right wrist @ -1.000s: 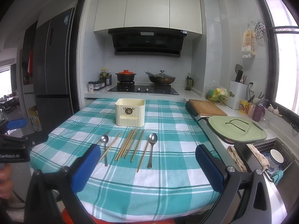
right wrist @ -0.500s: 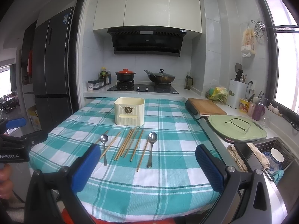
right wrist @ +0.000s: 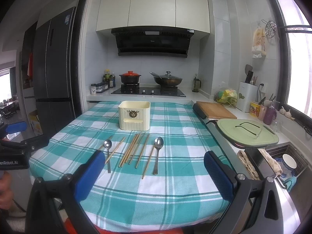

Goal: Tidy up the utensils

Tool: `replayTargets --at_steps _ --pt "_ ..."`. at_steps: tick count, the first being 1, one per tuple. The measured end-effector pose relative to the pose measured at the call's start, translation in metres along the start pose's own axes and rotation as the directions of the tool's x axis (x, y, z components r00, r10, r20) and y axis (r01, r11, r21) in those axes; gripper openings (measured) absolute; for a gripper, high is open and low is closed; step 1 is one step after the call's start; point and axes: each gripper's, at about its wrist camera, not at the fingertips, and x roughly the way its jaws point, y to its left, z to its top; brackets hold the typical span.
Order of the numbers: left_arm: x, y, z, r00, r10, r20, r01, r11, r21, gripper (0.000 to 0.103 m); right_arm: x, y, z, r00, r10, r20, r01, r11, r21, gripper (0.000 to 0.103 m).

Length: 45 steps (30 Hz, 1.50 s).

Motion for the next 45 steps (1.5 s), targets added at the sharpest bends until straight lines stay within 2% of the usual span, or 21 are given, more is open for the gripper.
replayTargets --at_steps 25,39,45 --pt "0.0003 -0.0012 -0.0009 1.000 -0.007 -0.004 0.007 1.000 0.003 0.103 0.0055 0.0036 0.0004 1.000 -0.002 -0.010 0.002 1.000 -0.004 0.103" --pt "0.0057 -0.0076 -0.0033 0.999 0.050 -0.009 -0.050 0.998 0.030 0.103 0.0061 -0.0003 0.0005 1.000 -0.005 -0.014 0.005 1.000 0.007 0.103" --pt "0.0079 -0.0061 -0.0037 0.998 0.053 -0.020 -0.053 0.999 0.004 0.103 0.0083 -0.0045 0.0022 1.000 -0.015 -0.017 0.015 1.000 0.018 0.103"
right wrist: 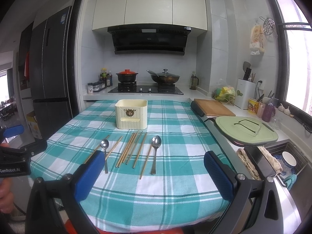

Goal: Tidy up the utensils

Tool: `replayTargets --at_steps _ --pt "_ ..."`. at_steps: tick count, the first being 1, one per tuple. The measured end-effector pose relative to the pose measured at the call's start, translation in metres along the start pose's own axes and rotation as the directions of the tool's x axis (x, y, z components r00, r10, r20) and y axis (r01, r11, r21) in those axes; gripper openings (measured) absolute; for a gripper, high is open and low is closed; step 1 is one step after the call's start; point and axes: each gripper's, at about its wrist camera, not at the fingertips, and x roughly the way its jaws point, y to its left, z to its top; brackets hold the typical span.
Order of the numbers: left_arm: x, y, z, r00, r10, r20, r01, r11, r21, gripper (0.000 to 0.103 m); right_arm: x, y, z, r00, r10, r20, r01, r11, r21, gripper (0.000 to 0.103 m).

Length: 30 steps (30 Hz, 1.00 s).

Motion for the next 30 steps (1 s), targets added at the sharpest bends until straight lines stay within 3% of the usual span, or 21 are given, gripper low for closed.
replayTargets --at_steps 5,14,30 --pt "0.007 0.010 0.000 0.999 -0.017 -0.030 0.015 0.998 -0.055 0.103 0.000 -0.001 0.002 1.000 -0.004 0.011 0.004 1.000 0.004 0.103" --pt "0.022 0.012 -0.003 0.996 -0.018 -0.089 0.014 0.999 -0.038 0.103 0.001 -0.001 0.003 1.000 0.002 0.018 -0.002 1.000 -0.001 0.103" --pt "0.040 0.021 0.006 0.996 -0.052 -0.068 0.047 0.996 -0.074 0.103 0.015 -0.002 0.000 0.999 0.024 0.033 -0.023 0.999 -0.030 0.103"
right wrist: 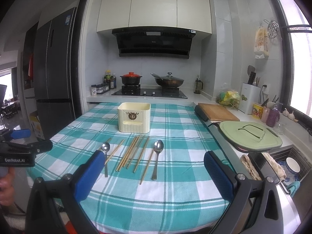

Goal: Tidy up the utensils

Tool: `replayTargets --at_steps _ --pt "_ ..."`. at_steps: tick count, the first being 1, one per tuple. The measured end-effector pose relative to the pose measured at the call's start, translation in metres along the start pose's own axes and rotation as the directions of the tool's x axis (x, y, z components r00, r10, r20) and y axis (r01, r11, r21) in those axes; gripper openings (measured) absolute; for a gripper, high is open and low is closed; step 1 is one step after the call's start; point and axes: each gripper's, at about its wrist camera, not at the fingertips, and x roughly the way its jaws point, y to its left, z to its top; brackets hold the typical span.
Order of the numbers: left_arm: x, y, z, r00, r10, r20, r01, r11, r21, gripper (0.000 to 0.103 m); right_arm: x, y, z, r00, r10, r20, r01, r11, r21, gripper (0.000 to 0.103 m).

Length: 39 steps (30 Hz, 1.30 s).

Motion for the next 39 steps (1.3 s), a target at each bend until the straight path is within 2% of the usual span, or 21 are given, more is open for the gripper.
replayTargets --at_steps 4,12,17,25,31,35,39 --pt "0.020 0.013 0.001 1.000 0.022 -0.018 -0.022 1.000 -0.016 0.103 0.011 -0.002 -0.001 1.000 -0.014 -0.002 0.014 1.000 -0.006 0.103" --pt "0.082 0.043 -0.002 0.995 0.045 -0.094 -0.047 0.999 -0.017 0.103 0.056 -0.013 -0.019 0.994 -0.030 -0.109 0.028 0.999 -0.022 0.103" --pt "0.136 0.052 -0.002 0.984 0.027 -0.174 -0.022 0.999 0.028 0.103 0.095 -0.028 -0.035 0.976 -0.038 -0.214 0.033 0.999 -0.025 0.103" --pt "0.223 0.052 -0.006 0.955 0.043 -0.293 -0.021 0.997 0.076 0.102 0.168 -0.045 -0.044 0.941 0.029 -0.338 -0.018 0.999 0.036 0.103" --pt "0.262 0.053 -0.011 0.937 0.083 -0.341 -0.054 0.994 0.095 0.102 0.231 -0.038 -0.049 0.904 0.083 -0.420 -0.074 0.997 0.038 0.088" --pt "0.278 0.051 -0.013 0.929 0.111 -0.354 -0.078 0.991 0.106 0.102 0.274 -0.032 -0.052 0.878 0.079 -0.472 -0.088 0.996 0.003 0.066" --pt "0.286 0.044 -0.008 0.931 0.131 -0.341 -0.090 0.987 0.131 0.102 0.310 -0.026 -0.057 0.847 0.102 -0.522 -0.110 0.994 0.017 0.061"
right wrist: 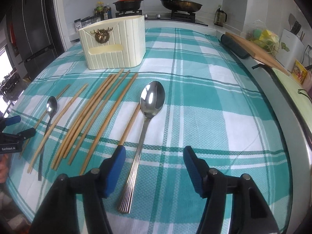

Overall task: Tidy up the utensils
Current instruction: 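Lower the right tool onto the metal spoon while the left tool closes on a chopstick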

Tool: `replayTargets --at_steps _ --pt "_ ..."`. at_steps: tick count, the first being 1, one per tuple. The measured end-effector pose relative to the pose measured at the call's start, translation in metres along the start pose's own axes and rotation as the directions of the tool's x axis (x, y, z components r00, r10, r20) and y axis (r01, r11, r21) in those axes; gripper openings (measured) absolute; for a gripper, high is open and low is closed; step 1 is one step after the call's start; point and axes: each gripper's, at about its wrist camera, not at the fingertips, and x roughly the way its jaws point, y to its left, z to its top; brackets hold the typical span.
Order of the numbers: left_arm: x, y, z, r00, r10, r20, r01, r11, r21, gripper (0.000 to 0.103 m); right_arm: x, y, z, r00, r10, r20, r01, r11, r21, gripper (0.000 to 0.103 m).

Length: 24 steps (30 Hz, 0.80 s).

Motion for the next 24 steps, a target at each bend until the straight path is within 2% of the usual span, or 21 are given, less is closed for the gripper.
replayTargets --at_steps 3,6,10,12,15,19,22,24 --pt "0.006 -0.002 0.005 1.000 0.025 0.004 -0.025 1.000 0.008 0.103 0.016 0.007 0.004 1.000 0.000 -0.021 -0.001 0.999 -0.038 0.054" --pt "0.010 0.001 0.011 0.999 0.042 -0.005 -0.042 0.999 -0.013 0.103 0.029 0.013 0.005 0.999 -0.027 -0.041 0.024 0.997 -0.075 0.053" --pt "0.014 0.010 0.015 0.996 0.084 -0.015 -0.085 0.996 -0.038 0.103 0.030 0.009 0.006 0.998 -0.059 -0.015 0.058 0.996 -0.072 0.053" --pt "0.015 0.017 0.015 0.995 0.097 -0.021 -0.098 0.994 -0.054 0.103 0.030 0.002 0.008 0.996 -0.091 -0.012 0.090 0.994 -0.064 0.046" --pt "0.016 0.031 0.012 0.995 0.097 -0.033 -0.099 0.992 -0.081 0.103 0.028 -0.013 0.007 0.993 -0.120 -0.022 0.119 0.992 -0.036 0.045" --pt "0.017 0.039 0.012 0.997 0.044 -0.059 -0.048 0.997 -0.064 0.102 0.023 -0.024 0.004 0.992 -0.119 -0.042 0.118 0.992 -0.035 0.046" --pt "0.018 0.032 0.016 0.996 -0.019 -0.082 0.022 0.999 0.040 0.102 0.020 -0.021 0.002 0.996 -0.066 -0.066 0.061 0.995 -0.078 0.048" --pt "0.020 0.027 0.022 0.995 -0.042 -0.090 0.051 0.993 0.107 0.102 0.021 -0.016 0.002 0.995 -0.066 -0.069 0.057 0.990 -0.132 0.049"
